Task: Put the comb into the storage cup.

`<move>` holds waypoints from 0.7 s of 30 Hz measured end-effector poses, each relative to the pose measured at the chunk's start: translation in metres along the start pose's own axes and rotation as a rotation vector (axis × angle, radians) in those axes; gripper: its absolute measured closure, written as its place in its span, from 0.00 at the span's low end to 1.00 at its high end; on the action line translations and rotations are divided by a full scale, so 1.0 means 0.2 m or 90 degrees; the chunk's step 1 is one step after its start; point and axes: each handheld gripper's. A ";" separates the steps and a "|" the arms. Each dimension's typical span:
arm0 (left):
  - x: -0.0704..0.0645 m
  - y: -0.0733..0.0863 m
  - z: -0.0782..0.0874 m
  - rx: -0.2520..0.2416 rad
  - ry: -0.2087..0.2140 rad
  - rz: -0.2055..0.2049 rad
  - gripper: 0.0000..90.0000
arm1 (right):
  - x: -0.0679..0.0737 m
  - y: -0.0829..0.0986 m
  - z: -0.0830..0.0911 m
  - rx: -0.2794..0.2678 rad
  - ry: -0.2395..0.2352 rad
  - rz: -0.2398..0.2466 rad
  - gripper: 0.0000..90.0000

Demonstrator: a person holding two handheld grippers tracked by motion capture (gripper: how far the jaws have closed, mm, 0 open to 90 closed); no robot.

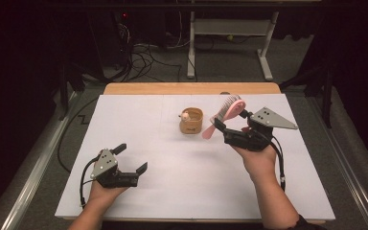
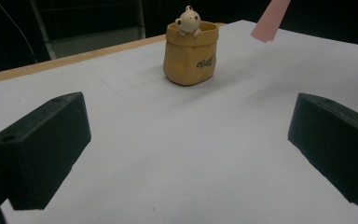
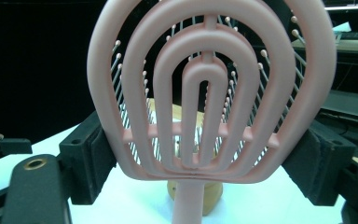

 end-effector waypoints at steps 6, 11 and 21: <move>0.00 0.00 0.00 -0.003 0.001 -0.003 0.00 | 0.01 -0.04 -0.01 -0.007 0.002 0.002 0.23; 0.00 0.00 0.01 -0.004 0.001 -0.003 0.00 | 0.02 -0.08 -0.02 -0.014 0.004 0.012 0.23; -0.01 0.00 0.00 -0.004 0.004 -0.006 0.00 | 0.03 -0.15 -0.08 -0.023 0.005 0.019 0.23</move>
Point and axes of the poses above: each handheld gripper's, and its own axes: z roughly backward along the jaws, y roughly out of its underside, x roughly to its left, and after that the axes turned 6 degrees about -z, right-handed
